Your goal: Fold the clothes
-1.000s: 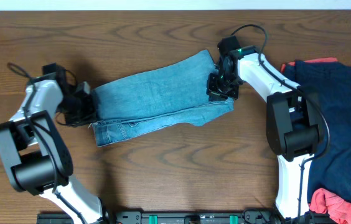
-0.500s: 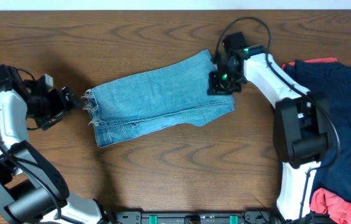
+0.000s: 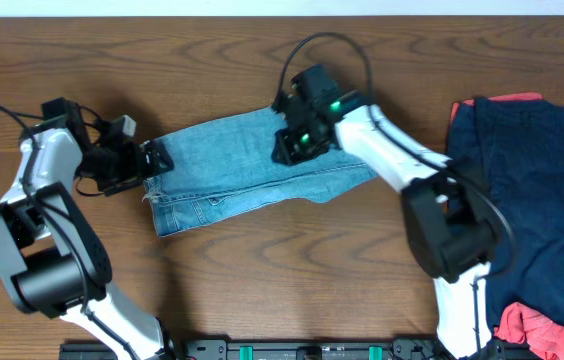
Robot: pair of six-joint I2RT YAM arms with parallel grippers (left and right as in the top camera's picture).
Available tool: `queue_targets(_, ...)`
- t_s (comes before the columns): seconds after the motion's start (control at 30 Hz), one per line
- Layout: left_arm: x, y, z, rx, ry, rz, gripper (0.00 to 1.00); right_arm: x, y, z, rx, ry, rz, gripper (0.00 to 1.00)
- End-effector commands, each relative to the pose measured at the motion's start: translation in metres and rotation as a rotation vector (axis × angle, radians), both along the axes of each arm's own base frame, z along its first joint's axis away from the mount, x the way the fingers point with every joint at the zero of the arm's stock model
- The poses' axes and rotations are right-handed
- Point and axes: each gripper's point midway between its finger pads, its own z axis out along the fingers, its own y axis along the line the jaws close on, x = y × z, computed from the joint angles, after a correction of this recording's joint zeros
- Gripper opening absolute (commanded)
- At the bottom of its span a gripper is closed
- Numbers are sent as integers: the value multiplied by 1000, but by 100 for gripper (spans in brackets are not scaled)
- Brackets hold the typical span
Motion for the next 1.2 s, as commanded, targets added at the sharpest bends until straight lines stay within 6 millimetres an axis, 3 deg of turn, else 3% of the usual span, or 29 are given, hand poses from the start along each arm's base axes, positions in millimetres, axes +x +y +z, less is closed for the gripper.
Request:
queue_targets(0.0,-9,1,-19,42,59,-30,93,-5,4,-27,-34,65,-52,15)
queue_targets(0.13,-16,4,-36,68,114,-38,91,-10,6,-39,-51,80,-43,15)
queue_targets(0.23,-20,2,-48,55,148,-41,80,-9,3,-42,-69,76,-49,15)
queue_targets(0.4,-24,-6,-62,22,201,-30,54,-7,2,-43,-75,68,-52,15)
queue_targets(0.5,-19,-21,-57,-41,177,-41,41,-7,1,-43,-80,67,-54,15)
queue_targets(0.53,-19,-25,-56,-53,173,-47,31,-7,1,-43,-80,67,-54,15)
queue_targets(0.63,-21,-29,-54,-59,186,-55,12,-7,1,-43,-80,68,-54,15)
queue_targets(0.7,-26,-30,-50,-65,205,-54,6,-8,1,-43,-80,69,-54,14)
queue_targets(0.83,-33,-20,-30,-52,251,-35,6,-10,0,-44,-88,85,-60,13)
queue_targets(0.97,-39,8,8,44,308,17,6,-15,-3,-41,-99,101,-59,13)
queue_targets(1.07,-42,33,44,163,332,61,6,-19,-4,-28,-92,108,-54,13)
queue_targets(1.17,-40,38,84,209,288,63,6,-26,4,-3,-26,97,7,13)
